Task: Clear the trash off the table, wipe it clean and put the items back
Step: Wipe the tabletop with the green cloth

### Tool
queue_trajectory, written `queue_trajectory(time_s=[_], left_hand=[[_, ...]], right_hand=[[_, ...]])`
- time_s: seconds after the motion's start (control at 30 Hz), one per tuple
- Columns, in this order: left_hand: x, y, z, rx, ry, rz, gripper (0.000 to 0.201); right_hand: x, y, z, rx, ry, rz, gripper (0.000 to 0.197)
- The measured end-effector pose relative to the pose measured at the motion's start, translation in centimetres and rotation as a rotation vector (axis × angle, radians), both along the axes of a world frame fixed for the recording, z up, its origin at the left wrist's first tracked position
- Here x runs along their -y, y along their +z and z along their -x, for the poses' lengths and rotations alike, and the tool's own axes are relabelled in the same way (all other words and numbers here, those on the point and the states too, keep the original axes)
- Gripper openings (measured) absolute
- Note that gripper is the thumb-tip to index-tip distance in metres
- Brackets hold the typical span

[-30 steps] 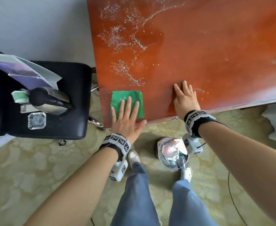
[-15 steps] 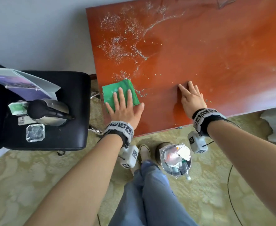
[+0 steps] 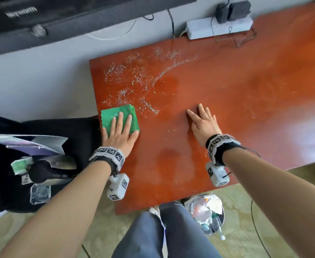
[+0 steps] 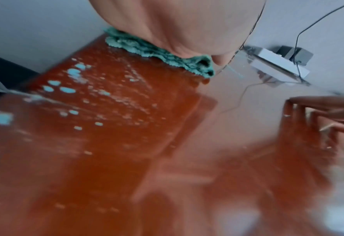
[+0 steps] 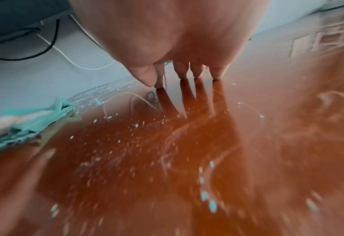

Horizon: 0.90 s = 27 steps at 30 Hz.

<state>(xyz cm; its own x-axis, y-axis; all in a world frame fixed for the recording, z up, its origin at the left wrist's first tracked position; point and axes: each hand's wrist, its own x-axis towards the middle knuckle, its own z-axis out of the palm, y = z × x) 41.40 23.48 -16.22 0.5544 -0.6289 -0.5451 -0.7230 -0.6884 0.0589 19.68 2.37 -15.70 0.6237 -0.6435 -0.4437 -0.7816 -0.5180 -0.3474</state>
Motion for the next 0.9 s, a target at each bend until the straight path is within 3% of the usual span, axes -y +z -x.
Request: queue_trajectory(time_s=[0.1,0.2,0.27,0.33,0.4,0.57,0.67,0.83,0.9], left_hand=[[1.1,0.2,3.3,-0.011,-0.055,0.006,0.076],[1.6,0.2,7.9,-0.088,-0.399,0.005,0.08],[1.9,0.1,8.1,-0.133,-0.545,-0.007,0.075],[2.7,-0.3,5.9,-0.097,-0.582,0.026,0.069],[4.0,-0.8,2.3,-0.028,-0.498,0.064,0.068],[8.2,-0.6,-7.4,-0.02,-0.014,0.058,0.066],[9.4,-0.4,-7.9,-0.028,0.061,0.065,0.073],[7.0,-0.2,-3.6,-0.038,-0.536,0.06,0.079],[6.5,-0.3,-5.1,-0.05,-0.631,0.063,0.072]], right_hand=[[1.1,0.0,-1.4,0.007,0.0,-0.004,0.058],[2.1,-0.3,-2.8,0.027,-0.003,0.019,0.058],[2.4,-0.6,-3.6,0.03,-0.002,0.027,0.059],[2.8,-0.8,-4.2,0.037,-0.008,0.037,0.06],[3.3,-0.9,-4.6,0.043,-0.011,0.046,0.06],[3.2,-1.0,-5.7,0.034,-0.057,0.057,0.06],[2.5,-1.0,-6.8,0.03,-0.104,0.067,0.061],[2.1,-0.9,-9.2,0.045,-0.129,0.083,0.062],[2.2,-0.7,-10.0,0.035,-0.133,0.074,0.06]])
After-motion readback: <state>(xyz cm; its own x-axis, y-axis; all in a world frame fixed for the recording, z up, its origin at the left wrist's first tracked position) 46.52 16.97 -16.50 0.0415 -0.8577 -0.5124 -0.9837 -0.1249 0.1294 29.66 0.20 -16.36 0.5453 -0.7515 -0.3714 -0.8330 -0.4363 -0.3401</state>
